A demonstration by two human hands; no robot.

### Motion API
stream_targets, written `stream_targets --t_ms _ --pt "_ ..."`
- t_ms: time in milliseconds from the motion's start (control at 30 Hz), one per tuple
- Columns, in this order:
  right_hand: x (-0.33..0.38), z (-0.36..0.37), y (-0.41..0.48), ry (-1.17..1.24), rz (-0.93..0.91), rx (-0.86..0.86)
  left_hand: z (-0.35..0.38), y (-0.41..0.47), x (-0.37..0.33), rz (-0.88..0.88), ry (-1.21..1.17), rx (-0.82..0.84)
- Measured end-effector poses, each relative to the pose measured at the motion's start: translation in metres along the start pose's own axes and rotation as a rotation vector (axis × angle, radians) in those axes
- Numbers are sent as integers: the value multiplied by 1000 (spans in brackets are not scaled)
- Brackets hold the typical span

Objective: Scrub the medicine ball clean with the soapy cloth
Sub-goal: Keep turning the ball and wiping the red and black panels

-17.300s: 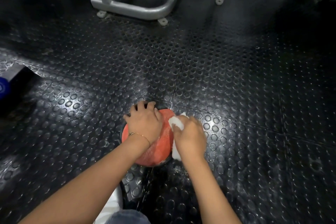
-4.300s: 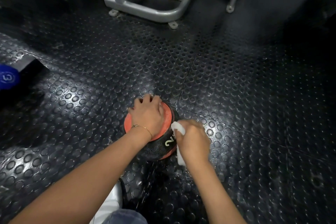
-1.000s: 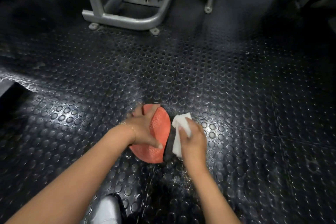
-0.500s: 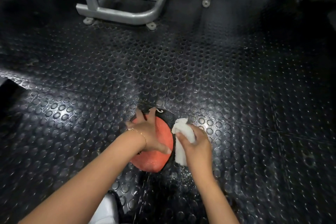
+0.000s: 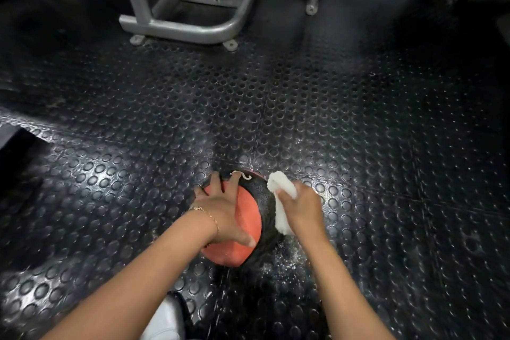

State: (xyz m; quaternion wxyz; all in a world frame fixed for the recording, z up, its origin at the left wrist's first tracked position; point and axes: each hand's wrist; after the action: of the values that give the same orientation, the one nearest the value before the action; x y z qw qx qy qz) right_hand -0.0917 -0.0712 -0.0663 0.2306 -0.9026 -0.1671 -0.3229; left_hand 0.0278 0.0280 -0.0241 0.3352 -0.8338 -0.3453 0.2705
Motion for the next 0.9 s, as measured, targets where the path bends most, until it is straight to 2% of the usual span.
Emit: stream_targets --t_ms 67,200,333,400,600,767,900 --pt "6 -1 -2 -28 -19 -8 -2 1 -2 3 4 -6" --pt "15 3 -26 -49 -246 -37 -1 0 0 15 19 -10" --pt "14 -3 -2 -52 -91 8 7 -4 0 28 76 -38" --pt "14 -5 10 -107 -71 18 8 -5 -1 33 83 -47" --pt "23 -7 -14 -156 -234 67 8 -5 2 56 78 -57" --pt "31 -4 13 -275 -168 37 8 -5 5 73 45 -69" --pt "15 4 -20 -266 -357 -37 -12 6 11 75 -39 -13"
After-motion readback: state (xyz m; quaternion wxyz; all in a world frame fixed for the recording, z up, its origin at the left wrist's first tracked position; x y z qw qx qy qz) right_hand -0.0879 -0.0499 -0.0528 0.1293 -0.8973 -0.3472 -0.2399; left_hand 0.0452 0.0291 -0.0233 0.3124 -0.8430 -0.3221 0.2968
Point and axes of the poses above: each hand's wrist, its own y-axis towards the middle knuckle, its own z-axis out of the palm, x = y × z, and after that the axes turned 8 degrees about -y, right-handed
